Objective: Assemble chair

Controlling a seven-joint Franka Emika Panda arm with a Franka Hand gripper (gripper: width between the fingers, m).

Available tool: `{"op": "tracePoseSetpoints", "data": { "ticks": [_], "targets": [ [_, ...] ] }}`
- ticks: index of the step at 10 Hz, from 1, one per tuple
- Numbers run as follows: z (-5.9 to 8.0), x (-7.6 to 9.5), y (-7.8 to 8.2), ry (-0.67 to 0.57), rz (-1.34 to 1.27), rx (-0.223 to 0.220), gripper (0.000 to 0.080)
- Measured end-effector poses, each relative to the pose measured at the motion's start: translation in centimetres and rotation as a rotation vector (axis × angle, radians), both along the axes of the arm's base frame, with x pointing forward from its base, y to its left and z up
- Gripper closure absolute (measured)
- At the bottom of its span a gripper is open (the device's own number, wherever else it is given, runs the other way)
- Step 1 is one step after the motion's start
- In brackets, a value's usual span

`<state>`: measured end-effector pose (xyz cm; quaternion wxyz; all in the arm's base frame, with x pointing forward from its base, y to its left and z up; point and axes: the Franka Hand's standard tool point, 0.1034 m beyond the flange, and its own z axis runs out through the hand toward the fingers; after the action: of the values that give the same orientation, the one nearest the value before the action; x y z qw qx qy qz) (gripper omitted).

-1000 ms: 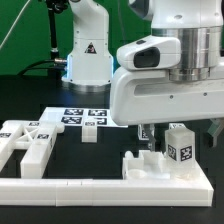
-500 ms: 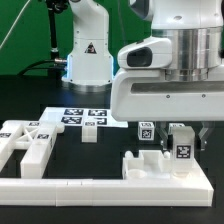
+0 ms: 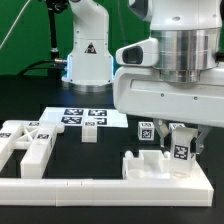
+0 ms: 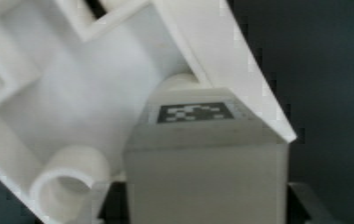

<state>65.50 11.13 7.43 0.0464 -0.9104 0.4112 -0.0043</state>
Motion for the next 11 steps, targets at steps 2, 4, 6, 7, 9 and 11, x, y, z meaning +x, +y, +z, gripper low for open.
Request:
{"op": "tracePoseSetpoints", "data": {
  "ticks": [2,4,6,7,9,11],
  "targets": [
    [-0.1,-0.2,0.1,0.041,-0.391,0.037,0.0515],
    [0.0,-0.3,0.2,0.066,-0.607,0.067,0.0515],
    [-0.1,-0.3,0.3,0.065,-0.583,0.066,0.0433],
    [-0.1,-0.3,0.3,0.060,-0.535,0.063,0.0243],
    [-0.4,-0.2,0.6,0.004,-0.210,0.035,0.0159],
    [-0.2,-0.6,1.5,-0.039,0.168,-0.003,0.0159]
  ]
}}
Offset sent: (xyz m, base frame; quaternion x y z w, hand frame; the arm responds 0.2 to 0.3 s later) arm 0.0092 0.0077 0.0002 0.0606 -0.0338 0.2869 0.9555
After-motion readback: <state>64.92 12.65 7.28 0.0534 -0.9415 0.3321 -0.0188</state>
